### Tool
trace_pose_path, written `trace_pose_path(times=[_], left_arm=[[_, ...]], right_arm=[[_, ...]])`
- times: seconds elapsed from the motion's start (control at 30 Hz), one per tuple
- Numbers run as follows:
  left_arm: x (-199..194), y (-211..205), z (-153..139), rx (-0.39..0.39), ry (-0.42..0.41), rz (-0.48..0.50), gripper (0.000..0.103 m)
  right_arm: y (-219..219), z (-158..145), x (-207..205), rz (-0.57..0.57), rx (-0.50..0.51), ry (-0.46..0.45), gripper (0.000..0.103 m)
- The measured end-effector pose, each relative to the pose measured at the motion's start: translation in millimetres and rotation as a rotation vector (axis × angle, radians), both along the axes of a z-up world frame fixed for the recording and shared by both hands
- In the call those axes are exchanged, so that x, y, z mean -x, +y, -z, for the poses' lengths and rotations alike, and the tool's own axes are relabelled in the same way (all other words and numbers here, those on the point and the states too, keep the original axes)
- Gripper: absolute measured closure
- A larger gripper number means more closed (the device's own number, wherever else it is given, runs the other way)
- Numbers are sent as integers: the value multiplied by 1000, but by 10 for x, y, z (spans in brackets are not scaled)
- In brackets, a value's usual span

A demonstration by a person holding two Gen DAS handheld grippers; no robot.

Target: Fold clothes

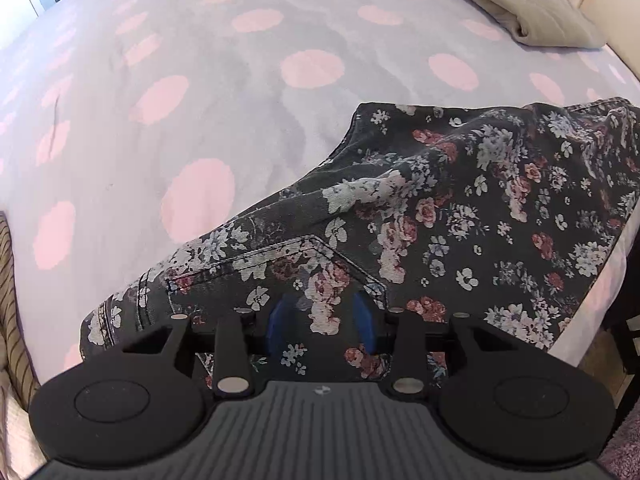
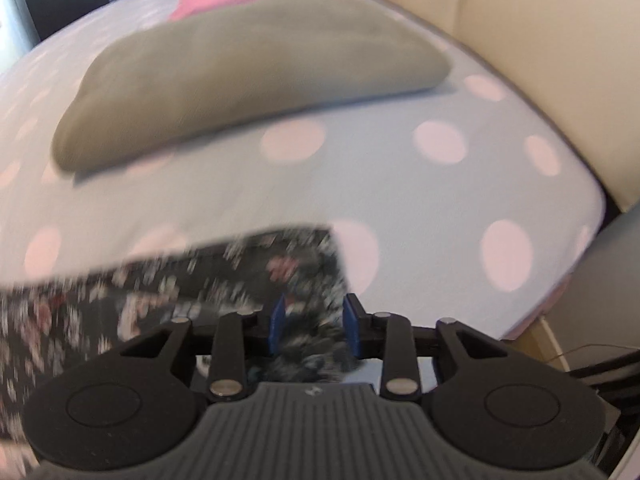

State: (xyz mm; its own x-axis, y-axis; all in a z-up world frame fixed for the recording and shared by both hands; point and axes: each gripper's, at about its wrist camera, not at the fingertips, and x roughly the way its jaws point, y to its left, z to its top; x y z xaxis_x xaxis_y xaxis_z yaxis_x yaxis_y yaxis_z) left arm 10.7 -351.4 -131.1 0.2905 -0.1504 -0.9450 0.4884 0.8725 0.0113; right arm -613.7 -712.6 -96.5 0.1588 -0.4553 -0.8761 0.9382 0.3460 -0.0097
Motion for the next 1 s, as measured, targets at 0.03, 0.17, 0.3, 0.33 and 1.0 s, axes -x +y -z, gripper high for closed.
trace_pose_path(times=[0.03,0.17,0.3,0.33,1.0], left_arm=[[-13,3,10,1,2,-5,68],[-57,19,57,-2,7,-33,68],[-71,4,92,-10,12,-37,68],[-68,-2,101,-14,13,-36,68],[-16,23,262,-103,54,-65,68]], right_arm=[[50,50,-1,-29,-13,15,62],[183,293,27,-131,-30,79,57],[308,377,-42,-207,33,141,54],[317,367,-72,-227,54,158,53],[16,-157,-59,-83,258,24,88]])
